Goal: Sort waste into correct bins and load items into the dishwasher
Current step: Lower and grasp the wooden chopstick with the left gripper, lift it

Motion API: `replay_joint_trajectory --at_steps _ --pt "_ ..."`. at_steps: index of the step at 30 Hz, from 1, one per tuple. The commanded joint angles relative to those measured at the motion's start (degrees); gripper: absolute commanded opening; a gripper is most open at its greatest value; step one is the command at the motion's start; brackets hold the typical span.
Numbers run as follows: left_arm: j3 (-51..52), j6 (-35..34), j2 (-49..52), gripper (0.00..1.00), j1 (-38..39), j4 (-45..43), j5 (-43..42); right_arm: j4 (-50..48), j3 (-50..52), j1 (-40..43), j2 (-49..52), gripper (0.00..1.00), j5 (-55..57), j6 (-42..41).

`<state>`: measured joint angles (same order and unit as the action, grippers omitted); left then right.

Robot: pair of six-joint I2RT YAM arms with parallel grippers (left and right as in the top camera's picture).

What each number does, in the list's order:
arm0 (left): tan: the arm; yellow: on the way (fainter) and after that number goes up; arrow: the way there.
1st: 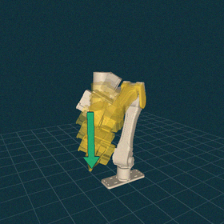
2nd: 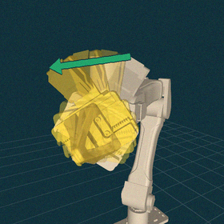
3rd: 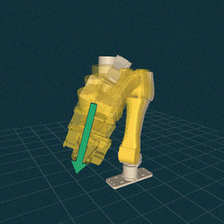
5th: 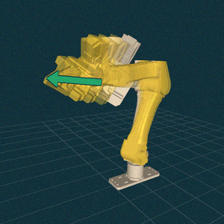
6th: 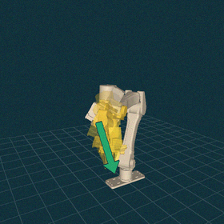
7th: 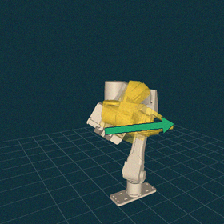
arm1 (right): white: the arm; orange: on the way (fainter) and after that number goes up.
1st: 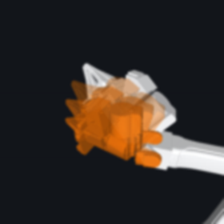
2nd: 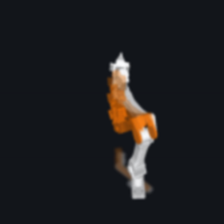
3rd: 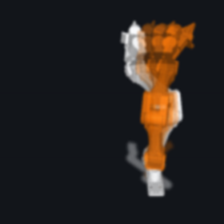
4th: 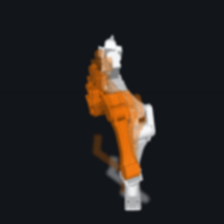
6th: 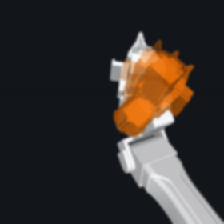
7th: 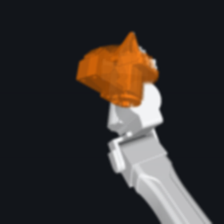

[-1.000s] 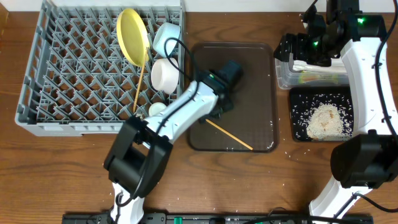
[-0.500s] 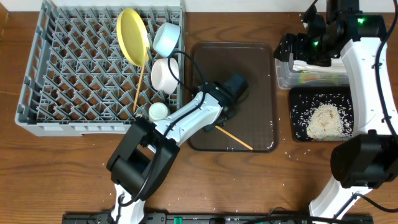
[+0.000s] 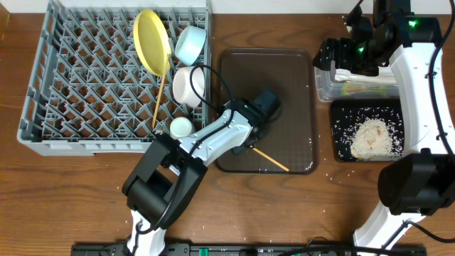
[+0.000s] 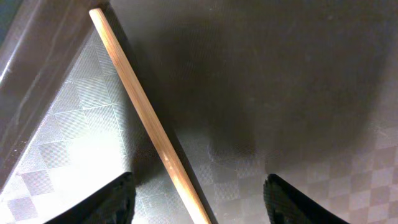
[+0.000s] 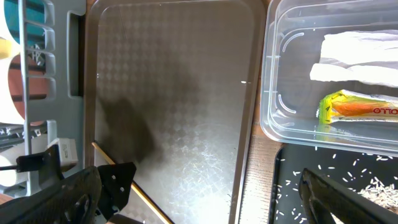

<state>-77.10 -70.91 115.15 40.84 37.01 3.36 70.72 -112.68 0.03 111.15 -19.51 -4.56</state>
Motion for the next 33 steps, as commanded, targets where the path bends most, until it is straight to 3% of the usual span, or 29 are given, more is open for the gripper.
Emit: replay_joint_trajectory --at_steps 1,3,6,10,11,19,22,26,33 --pt "0.5 -1.0 2.9 0.66 0.1 0.0 -0.6 0.0 0.0 -1.2 -0.2 0.99 -0.2 -0.1" --pt "0.5 -1.0 4.7 0.64 0.1 -0.5 -2.8 0.0 0.0 -1.2 -0.2 0.99 -0.2 -0.1" --pt "0.5 -1.0 7.5 0.37 -0.5 -1.1 -6.5 0.0 0.0 -1.2 -0.2 0.99 -0.2 -0.1" --pt "0.5 -1.0 8.3 0.11 -1.5 -1.2 -8.3 0.0 0.0 -1.2 -0.2 0.99 -0.2 -0.1" --pt "0.5 -1.0 8.1 0.08 -1.7 -1.2 -8.7 0.0 0.0 -1.2 -0.2 0.99 -0.2 -0.1" --pt "-1.3 2.4 6.4 0.07 -2.4 -1.7 -8.7 0.0 0.0 -1.2 -0.2 0.99 -0.2 -0.1" --pt "-3.5 9.7 5.6 0.07 -2.8 -3.2 -8.7 0.0 0.0 -1.2 -0.2 0.99 -0.2 -0.1" --pt "-6.8 24.4 2.9 0.07 -4.0 -6.8 -8.5 0.0 0.0 -1.2 -0.2 0.99 -0.2 -0.1" --pt "-7.1 37.1 -5.8 0.07 -7.4 -7.1 -8.5 0.0 0.0 -1.2 -0.2 0.99 -0.2 -0.1"
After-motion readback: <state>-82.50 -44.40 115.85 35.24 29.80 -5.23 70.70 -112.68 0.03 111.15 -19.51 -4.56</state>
